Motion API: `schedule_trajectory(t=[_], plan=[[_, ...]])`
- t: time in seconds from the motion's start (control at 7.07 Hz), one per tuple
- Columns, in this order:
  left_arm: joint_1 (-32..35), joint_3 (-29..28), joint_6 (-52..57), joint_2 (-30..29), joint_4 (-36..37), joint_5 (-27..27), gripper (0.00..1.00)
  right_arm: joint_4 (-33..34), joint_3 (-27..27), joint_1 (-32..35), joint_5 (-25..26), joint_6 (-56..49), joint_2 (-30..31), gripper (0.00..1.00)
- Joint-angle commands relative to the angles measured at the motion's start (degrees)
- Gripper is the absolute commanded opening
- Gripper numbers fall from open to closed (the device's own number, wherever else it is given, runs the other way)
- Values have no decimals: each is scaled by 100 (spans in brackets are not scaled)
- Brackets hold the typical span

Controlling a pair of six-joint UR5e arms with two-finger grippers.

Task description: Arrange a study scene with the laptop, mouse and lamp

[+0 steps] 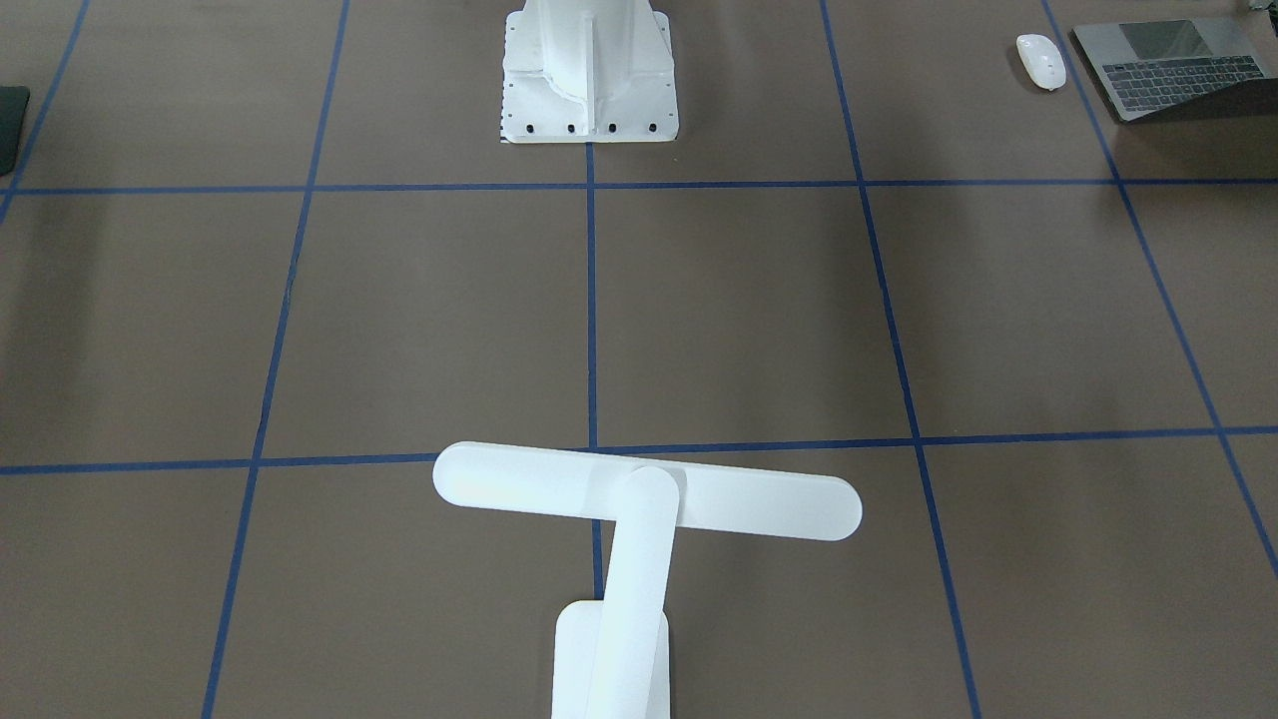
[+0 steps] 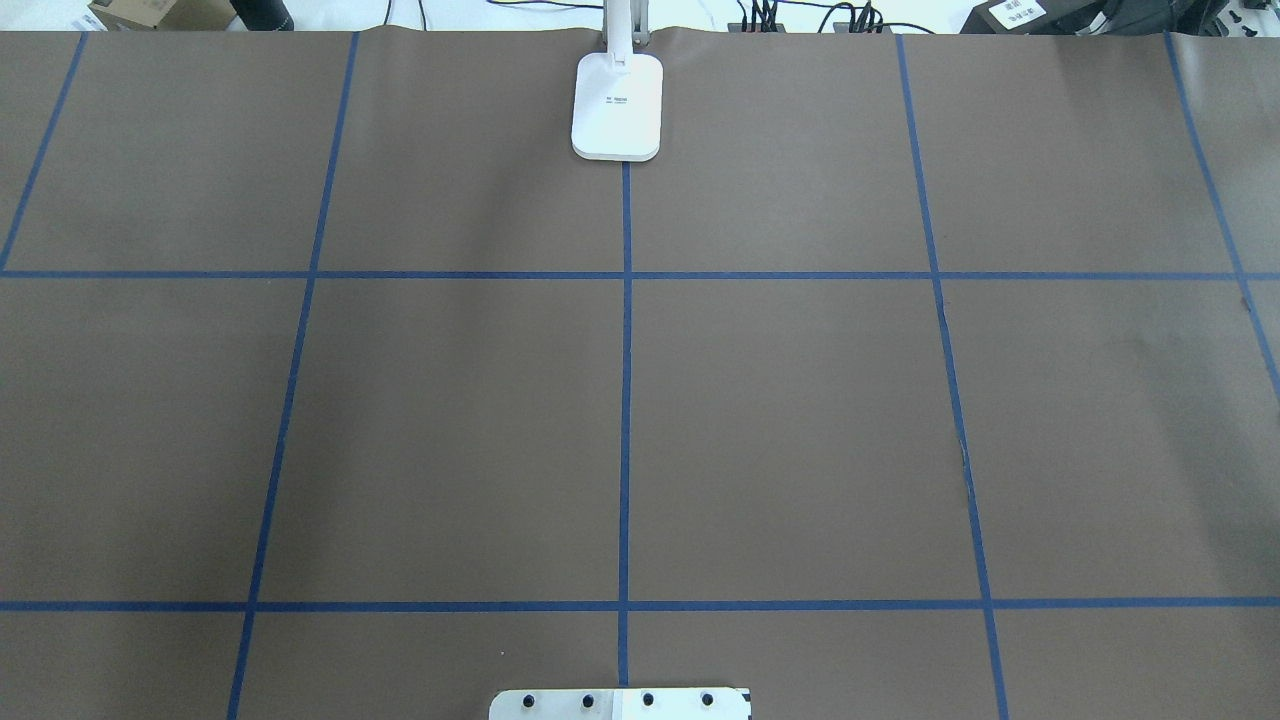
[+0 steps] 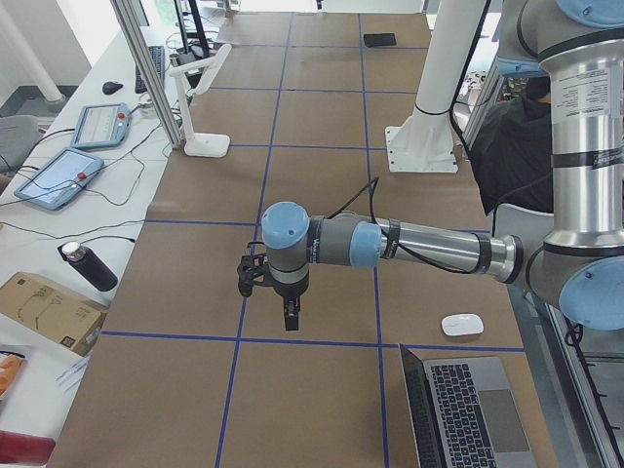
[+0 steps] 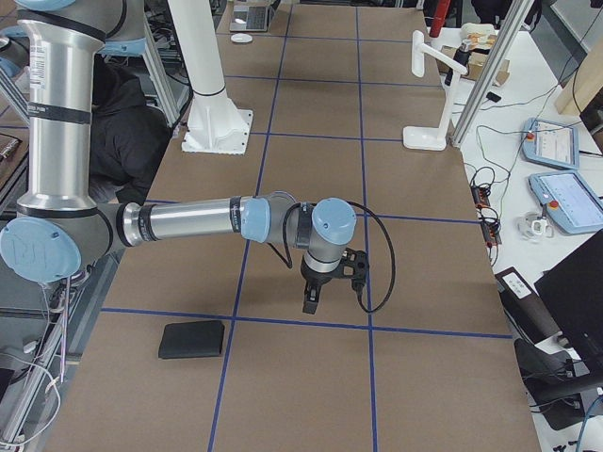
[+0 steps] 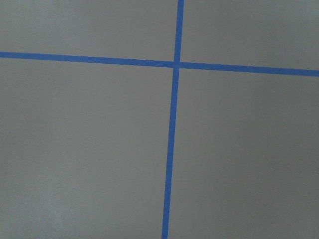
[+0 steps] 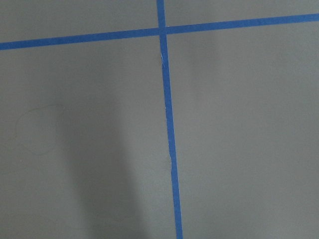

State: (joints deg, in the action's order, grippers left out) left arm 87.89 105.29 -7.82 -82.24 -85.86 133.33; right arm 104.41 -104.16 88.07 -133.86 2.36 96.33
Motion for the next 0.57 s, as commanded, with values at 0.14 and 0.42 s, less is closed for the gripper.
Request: schedule_trajectory(t=[0.14, 0.42], plan=[[0, -44, 0, -11, -18, 0, 99, 0, 1, 0, 0, 2, -9, 100], [0, -62, 0, -11, -18, 0, 99, 0, 1, 0, 0, 10, -9, 100]])
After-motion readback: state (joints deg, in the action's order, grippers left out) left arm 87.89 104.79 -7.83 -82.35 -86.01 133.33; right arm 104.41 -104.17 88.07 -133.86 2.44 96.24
